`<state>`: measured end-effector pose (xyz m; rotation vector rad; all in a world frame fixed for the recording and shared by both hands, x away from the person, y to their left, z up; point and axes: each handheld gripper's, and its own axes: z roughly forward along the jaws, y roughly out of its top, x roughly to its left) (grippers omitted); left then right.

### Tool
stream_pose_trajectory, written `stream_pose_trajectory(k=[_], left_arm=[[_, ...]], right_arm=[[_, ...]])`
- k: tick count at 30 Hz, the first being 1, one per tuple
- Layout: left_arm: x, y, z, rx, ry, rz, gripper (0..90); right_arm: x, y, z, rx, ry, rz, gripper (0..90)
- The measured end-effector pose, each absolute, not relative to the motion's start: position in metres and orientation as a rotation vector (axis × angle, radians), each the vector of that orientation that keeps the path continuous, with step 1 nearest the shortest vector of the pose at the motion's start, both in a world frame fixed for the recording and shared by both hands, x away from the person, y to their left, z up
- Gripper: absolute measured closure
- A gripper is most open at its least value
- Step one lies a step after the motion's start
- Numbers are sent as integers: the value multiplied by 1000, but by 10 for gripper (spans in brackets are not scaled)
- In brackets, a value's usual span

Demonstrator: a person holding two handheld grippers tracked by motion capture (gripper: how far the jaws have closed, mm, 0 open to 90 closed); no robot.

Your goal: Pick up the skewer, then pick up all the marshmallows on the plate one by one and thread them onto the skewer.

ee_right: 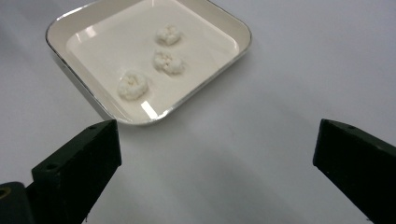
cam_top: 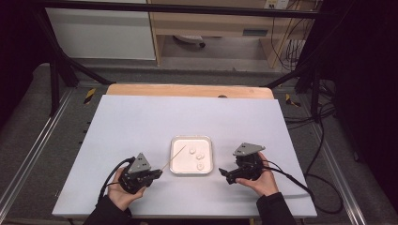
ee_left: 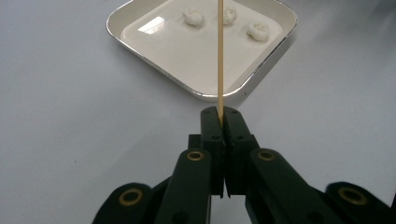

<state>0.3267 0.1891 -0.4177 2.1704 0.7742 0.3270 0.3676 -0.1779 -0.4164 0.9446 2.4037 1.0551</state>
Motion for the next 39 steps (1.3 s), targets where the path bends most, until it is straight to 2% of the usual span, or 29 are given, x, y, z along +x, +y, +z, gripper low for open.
stream_pose_trajectory(k=[10,17,18,30,39], left_arm=[[323,199,-422,2100,711,323,885],[323,201,-425,2089,729,310,885],[320,203,-424,2109,808,341,884],[322,205,-426,2102,826,344,884],[323,206,-428,2095,836,333,884]], right_arm=[[381,-152,-412,982,2388,1115,16],[395,-135,-412,1027,2374,1167,16],[398,-133,-412,1038,2379,1166,16],[427,-96,-415,1075,2391,1138,25],[441,-79,-428,1048,2443,1139,205]])
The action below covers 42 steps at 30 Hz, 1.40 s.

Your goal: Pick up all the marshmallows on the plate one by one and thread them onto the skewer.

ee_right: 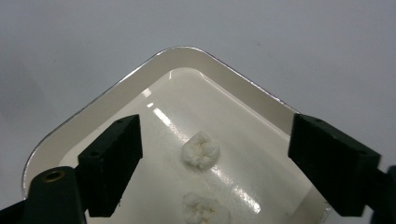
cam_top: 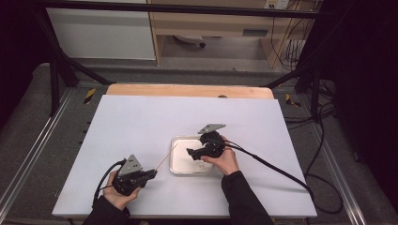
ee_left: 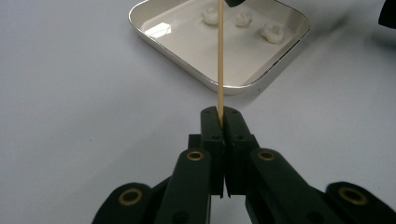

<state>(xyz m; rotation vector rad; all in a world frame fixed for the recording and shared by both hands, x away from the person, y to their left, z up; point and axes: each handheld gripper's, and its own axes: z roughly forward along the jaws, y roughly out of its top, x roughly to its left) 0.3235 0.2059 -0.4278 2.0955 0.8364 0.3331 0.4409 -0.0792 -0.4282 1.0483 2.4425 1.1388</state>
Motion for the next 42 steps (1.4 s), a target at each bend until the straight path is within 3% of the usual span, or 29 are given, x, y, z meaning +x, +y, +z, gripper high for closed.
stream_pose_trajectory(k=[9,20,30,42], left_arm=[[323,204,-429,2098,828,327,884],[323,203,-429,2101,821,320,884],[322,201,-430,2095,818,322,885],[321,200,-430,2091,814,322,885]], right_arm=[[445,-76,-438,1048,2460,1157,445],[447,-74,-446,1092,2510,1137,601],[444,-73,-448,1064,2502,1130,683],[438,-80,-426,1065,2485,1224,708]])
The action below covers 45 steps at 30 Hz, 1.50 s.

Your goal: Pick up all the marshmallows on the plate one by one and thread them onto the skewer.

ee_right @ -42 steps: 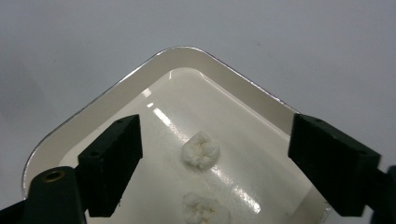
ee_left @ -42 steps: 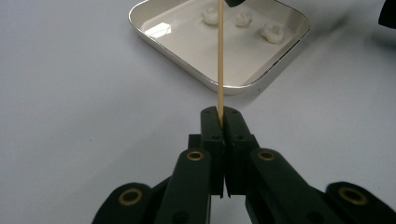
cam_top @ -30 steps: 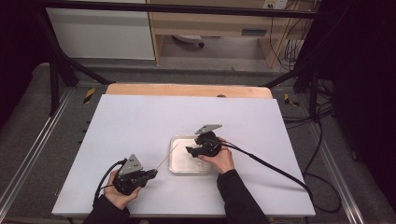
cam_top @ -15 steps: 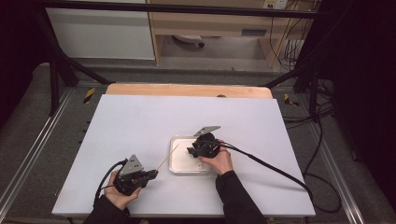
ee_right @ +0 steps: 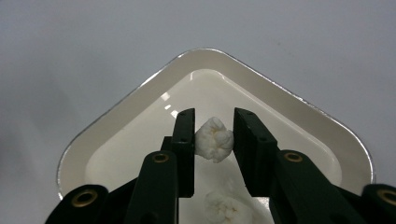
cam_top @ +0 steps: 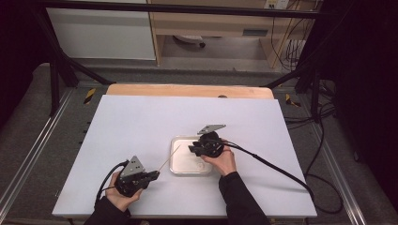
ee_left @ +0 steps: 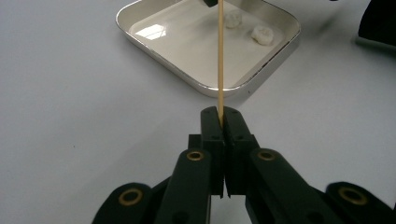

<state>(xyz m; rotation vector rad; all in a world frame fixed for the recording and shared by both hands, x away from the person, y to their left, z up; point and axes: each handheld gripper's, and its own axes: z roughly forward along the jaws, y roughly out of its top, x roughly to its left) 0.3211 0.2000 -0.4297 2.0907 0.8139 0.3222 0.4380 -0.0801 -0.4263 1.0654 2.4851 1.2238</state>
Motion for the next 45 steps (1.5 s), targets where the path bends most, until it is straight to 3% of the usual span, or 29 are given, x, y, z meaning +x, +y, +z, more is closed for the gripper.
stream_pose_trajectory(k=[23,45], left_arm=[[317,196,-428,2072,783,333,884],[314,192,-426,2050,763,345,885]], right_arm=[[407,-107,-371,1019,2405,1608,727],[410,-101,-371,1086,2378,1859,739]])
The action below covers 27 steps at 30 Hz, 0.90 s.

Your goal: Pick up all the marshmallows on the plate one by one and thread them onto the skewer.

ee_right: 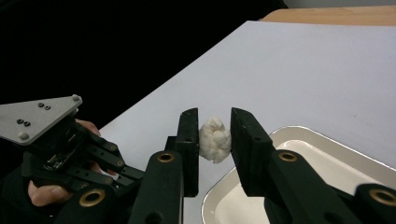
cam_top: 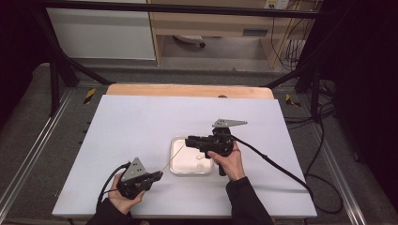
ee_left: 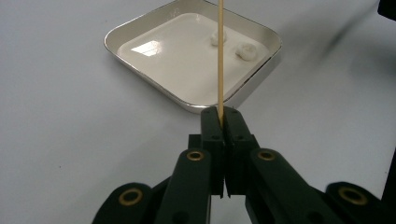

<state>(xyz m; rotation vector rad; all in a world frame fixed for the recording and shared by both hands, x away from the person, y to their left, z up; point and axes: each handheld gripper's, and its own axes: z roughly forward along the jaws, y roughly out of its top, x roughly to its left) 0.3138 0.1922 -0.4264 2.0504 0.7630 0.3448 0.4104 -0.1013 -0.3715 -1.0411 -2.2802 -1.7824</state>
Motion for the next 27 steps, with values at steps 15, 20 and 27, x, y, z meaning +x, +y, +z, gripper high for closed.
stream_pose_trajectory(k=[15,20,27], left_arm=[[313,192,-427,2050,760,350,885],[313,190,-427,2065,753,350,887],[313,188,-428,2094,740,360,888]], right_arm=[[412,-98,-376,-1028,-2231,-1778,743],[412,-97,-377,-1010,-2211,-1778,749],[410,-95,-381,-992,-2237,-1753,762]])
